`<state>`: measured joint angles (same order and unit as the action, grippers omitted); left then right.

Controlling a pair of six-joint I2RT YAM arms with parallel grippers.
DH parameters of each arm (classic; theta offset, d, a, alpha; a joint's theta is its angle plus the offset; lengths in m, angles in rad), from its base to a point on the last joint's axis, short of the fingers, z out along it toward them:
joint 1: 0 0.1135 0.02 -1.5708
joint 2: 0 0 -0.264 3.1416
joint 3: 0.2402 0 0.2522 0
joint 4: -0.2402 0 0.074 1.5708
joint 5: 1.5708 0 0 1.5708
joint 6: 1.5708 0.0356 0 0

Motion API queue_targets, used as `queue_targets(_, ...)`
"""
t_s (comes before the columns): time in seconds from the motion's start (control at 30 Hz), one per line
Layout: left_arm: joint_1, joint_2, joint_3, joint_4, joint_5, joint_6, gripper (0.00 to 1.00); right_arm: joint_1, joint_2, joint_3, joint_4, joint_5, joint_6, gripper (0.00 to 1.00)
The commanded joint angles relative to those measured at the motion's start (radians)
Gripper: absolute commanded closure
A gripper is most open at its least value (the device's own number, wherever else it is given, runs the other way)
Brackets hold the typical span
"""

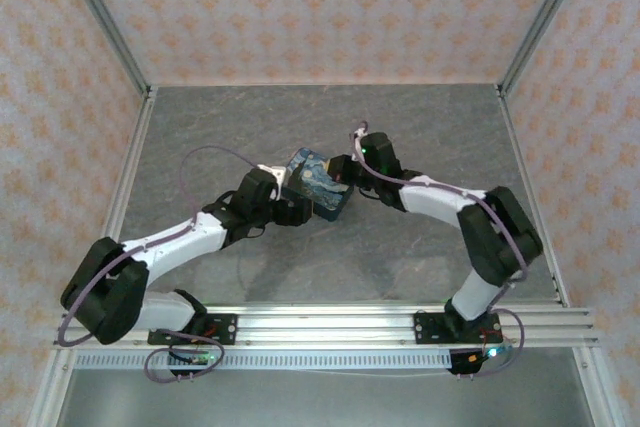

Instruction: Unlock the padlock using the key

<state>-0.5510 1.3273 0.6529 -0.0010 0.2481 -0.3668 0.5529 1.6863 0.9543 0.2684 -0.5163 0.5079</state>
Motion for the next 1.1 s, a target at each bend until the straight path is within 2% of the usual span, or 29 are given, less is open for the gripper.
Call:
queue_targets(0.0,0.019,0.047,-0.016,0.148,0.08,0.073,0.06,0.001,0.062,0.064,0.049,-0.047,0.031,1.0)
queue_targets(0.2,0.036,0.153,0.009,0.204,0.139,0.113,0.16,0.002,0.137,0.102,-0.003,-0.047,0.01,1.0)
queue_targets(0.43,0.039,0.221,0.021,0.209,0.13,0.147,0.25,0.008,0.177,0.109,-0.094,-0.019,-0.025,1.0)
queue_targets(0.8,0.04,0.321,0.054,0.259,0.053,0.196,0.3,0.025,0.202,0.093,-0.122,0.005,-0.057,1.0)
queue_targets(1.07,0.039,0.372,0.082,0.297,0.088,0.195,0.39,0.027,0.197,0.089,-0.127,0.015,-0.073,1.0)
